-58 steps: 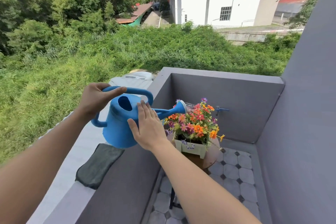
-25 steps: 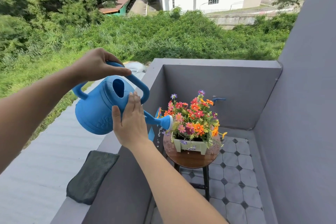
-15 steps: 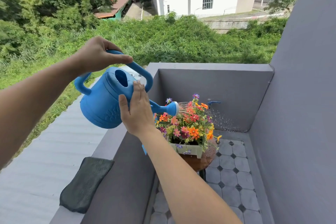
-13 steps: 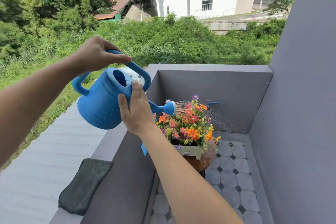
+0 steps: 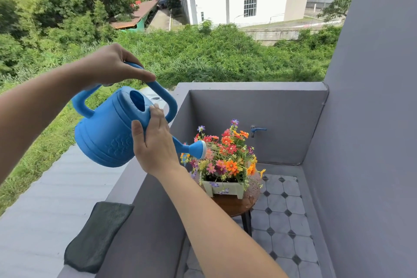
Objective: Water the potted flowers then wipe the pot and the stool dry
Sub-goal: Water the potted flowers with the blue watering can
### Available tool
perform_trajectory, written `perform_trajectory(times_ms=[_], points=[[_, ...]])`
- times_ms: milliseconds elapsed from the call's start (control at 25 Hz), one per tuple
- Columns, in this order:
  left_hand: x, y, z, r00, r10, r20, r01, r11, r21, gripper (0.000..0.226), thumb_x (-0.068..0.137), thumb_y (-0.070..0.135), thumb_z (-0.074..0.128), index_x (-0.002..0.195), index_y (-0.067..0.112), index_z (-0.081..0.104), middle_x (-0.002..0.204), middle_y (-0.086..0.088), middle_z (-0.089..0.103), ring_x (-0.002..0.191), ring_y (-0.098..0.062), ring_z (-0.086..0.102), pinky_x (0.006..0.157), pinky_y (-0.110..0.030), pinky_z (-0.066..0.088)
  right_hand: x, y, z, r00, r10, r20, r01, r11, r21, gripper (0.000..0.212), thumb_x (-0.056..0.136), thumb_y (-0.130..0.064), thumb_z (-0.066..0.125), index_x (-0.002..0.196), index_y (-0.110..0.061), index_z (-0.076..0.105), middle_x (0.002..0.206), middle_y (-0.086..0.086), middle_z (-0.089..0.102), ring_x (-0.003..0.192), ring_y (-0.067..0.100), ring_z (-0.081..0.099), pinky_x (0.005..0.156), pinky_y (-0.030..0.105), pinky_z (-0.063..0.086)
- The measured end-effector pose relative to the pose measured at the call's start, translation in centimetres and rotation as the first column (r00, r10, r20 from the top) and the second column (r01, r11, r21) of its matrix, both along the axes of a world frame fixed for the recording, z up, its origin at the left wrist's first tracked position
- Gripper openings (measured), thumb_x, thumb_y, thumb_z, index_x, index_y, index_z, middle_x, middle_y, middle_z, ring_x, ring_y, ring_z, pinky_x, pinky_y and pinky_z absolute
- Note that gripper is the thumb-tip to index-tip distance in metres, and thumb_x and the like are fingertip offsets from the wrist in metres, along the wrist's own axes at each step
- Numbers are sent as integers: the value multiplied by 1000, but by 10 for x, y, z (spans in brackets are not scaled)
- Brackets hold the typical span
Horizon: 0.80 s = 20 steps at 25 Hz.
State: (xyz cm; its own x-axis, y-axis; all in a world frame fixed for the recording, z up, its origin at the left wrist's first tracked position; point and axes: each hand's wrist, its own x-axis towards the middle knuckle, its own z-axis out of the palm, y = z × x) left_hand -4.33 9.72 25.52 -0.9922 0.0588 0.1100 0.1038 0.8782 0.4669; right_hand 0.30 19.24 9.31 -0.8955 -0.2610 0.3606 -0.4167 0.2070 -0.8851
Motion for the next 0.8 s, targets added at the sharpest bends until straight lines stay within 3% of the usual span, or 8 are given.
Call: perform_trajectory(times_ms=[200, 360, 560, 800], points=[[-4, 1, 7, 998, 27, -65, -22, 997, 73, 35, 63, 46, 75, 76, 14, 71, 32, 7, 34, 30, -8, 25, 29, -19, 21, -22, 9, 9, 1000, -1, -25, 2, 999, 40, 60, 101, -34, 37, 149, -3, 18, 158, 13, 23, 148, 24, 13, 121, 38, 11], [-6, 2, 11, 990, 76, -117, -70, 996, 53, 36, 67, 44, 75, 82, 11, 72, 44, -4, 36, 37, -15, 27, 28, -18, 23, -35, 11, 15, 999, 43, 11, -44, 997, 68, 61, 102, -36, 34, 151, -6, 15, 159, 10, 20, 148, 22, 13, 120, 37, 9], [-4, 0, 12, 994, 94, -47, -95, 995, -22, 38, 68, 44, 75, 82, 9, 72, 43, -2, 36, 38, -16, 27, 31, -17, 23, -25, 4, 13, 994, 105, 40, -107, 993, 45, 60, 102, -37, 33, 151, -8, 13, 159, 8, 20, 148, 21, 14, 121, 37, 11], [-11, 7, 10, 996, 89, -10, -89, 996, -14, 39, 70, 44, 75, 85, 8, 72, 29, 7, 33, 27, -8, 25, 29, -17, 22, -30, 11, 7, 997, 77, 22, -77, 997, 30, 60, 102, -37, 33, 151, -7, 14, 159, 9, 22, 147, 22, 16, 120, 38, 13]])
